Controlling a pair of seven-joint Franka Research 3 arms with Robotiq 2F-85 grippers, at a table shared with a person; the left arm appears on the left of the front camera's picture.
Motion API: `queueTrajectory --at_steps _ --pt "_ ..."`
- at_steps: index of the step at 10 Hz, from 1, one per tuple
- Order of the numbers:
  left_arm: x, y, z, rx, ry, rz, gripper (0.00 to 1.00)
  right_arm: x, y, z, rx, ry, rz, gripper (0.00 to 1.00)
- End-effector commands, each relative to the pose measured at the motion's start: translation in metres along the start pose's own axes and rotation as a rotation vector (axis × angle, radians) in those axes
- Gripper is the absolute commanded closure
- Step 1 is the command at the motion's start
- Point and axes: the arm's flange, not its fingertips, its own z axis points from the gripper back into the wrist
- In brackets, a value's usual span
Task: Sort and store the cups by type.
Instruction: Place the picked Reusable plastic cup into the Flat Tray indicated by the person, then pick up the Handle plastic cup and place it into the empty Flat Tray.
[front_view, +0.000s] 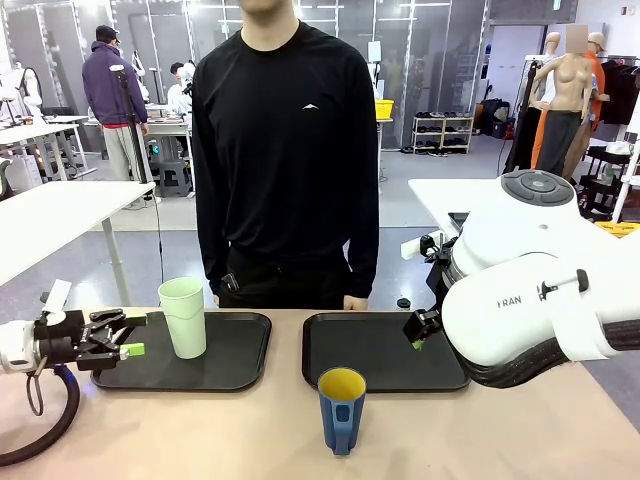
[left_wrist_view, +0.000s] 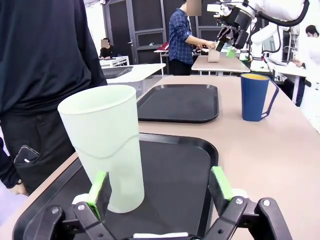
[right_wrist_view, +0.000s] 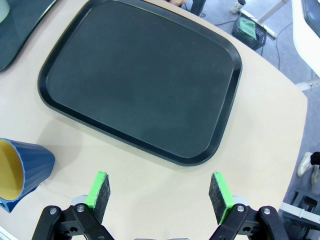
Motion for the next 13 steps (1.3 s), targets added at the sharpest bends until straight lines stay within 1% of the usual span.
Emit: queueTrajectory --at_steps 1,13 --pt "0.0002 0.0018 -0.0012 -0.002 0.000 -0.001 0.00 0.0003 -0.0001 -0.0002 0.000 -0.001 0.000 0.00" --pt "0.0002 0.0018 -0.0012 -0.002 0.000 -0.001 0.00 0.0003 -0.0001 -0.0002 0.000 -0.001 0.000 0.00"
